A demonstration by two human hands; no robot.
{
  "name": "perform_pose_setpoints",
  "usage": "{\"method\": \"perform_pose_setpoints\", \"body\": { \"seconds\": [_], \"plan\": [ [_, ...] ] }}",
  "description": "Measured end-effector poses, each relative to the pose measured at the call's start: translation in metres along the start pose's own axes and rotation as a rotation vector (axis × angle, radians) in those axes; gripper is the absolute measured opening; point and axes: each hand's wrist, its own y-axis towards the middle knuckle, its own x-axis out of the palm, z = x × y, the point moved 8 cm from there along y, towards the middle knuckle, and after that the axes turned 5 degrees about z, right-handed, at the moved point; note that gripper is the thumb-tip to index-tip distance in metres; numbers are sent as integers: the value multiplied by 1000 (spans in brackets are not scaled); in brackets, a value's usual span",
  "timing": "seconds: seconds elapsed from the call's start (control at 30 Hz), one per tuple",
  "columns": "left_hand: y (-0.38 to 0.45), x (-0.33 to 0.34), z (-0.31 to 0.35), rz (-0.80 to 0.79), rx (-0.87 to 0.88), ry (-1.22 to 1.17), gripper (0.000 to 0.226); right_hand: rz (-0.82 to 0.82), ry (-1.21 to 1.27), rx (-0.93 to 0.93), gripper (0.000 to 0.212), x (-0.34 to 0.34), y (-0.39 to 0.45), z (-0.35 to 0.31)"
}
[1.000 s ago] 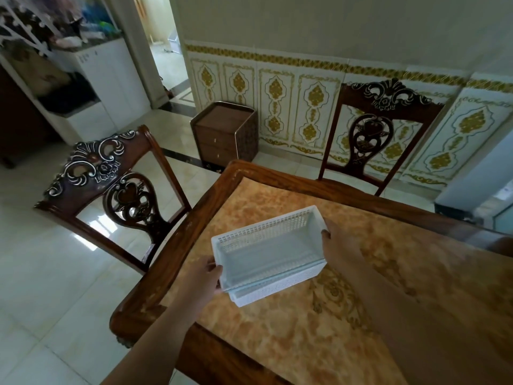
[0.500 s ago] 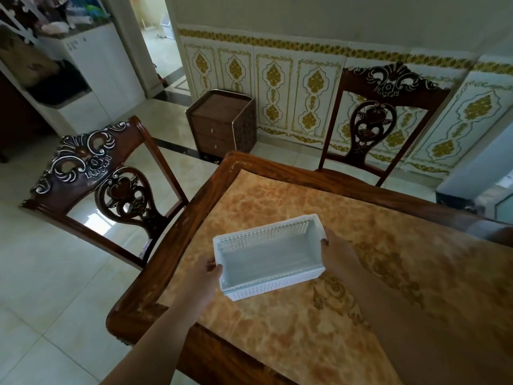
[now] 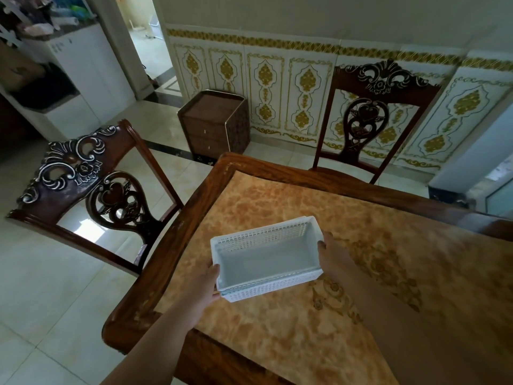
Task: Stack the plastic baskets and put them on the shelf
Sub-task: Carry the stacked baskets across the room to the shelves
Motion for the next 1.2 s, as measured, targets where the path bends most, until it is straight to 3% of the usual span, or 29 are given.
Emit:
{"method": "perform_pose_setpoints", "body": {
  "seconds": [0.17, 0.33, 0.63, 0.83, 1.0, 1.2],
  "plan": [
    [-3, -11, -5, 26, -2, -40, 48, -2, 60, 46, 53, 4, -19, 8],
    [-17, -30, -9, 9, 12, -55, 32, 24, 109, 71, 47, 14, -53, 12],
    [-46, -97, 0, -42, 129, -53, 32, 114, 90, -27, 44, 19, -112, -31],
    [-80, -146, 16, 36, 208, -132, 14, 115, 94, -124, 50, 18, -143, -87],
    [-114, -176, 29, 104, 287, -184, 19, 132, 85, -209, 50, 17, -153, -127],
    [-155, -203, 14, 264, 237, -221, 28, 60, 80, -328, 49, 24, -162, -157]
  ]
}}
